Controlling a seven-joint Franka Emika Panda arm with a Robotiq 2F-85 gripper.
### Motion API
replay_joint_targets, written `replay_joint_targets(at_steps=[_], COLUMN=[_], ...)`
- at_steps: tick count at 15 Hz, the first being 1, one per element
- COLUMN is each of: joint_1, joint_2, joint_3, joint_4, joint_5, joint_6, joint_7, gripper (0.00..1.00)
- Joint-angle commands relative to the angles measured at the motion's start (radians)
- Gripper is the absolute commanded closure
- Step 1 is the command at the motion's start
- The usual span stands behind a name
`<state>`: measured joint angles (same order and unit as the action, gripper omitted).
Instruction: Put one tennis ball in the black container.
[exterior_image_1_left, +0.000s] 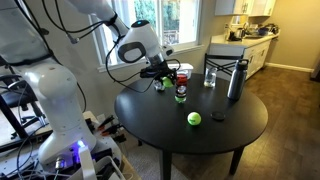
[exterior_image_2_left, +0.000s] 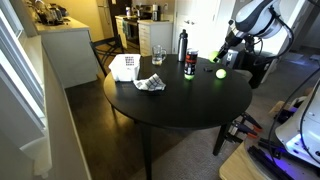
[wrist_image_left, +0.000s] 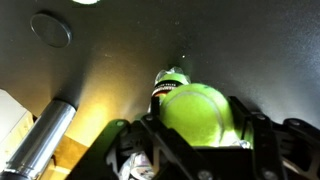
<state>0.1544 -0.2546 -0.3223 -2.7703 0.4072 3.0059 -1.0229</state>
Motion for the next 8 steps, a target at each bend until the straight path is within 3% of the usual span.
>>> replay_joint_targets(at_steps=[1,2,3,8], joint_1=[0.099,0.055,0.066,0.064], joint_2=[-0.055,-0.014,-0.016,-0.013], joint_3=[-0.08,-0.039,-0.047,-0.046], joint_4=[-0.015,-0.001,0.0,0.0], joint_5=[0.105,0.047,0.052,0.052], joint_6=[-0.046,-0.014,-0.018,-0.017], joint_7=[-0.102,-0.03,-0.033,-0.033], gripper=[0.58,0.58,0.33,0.33])
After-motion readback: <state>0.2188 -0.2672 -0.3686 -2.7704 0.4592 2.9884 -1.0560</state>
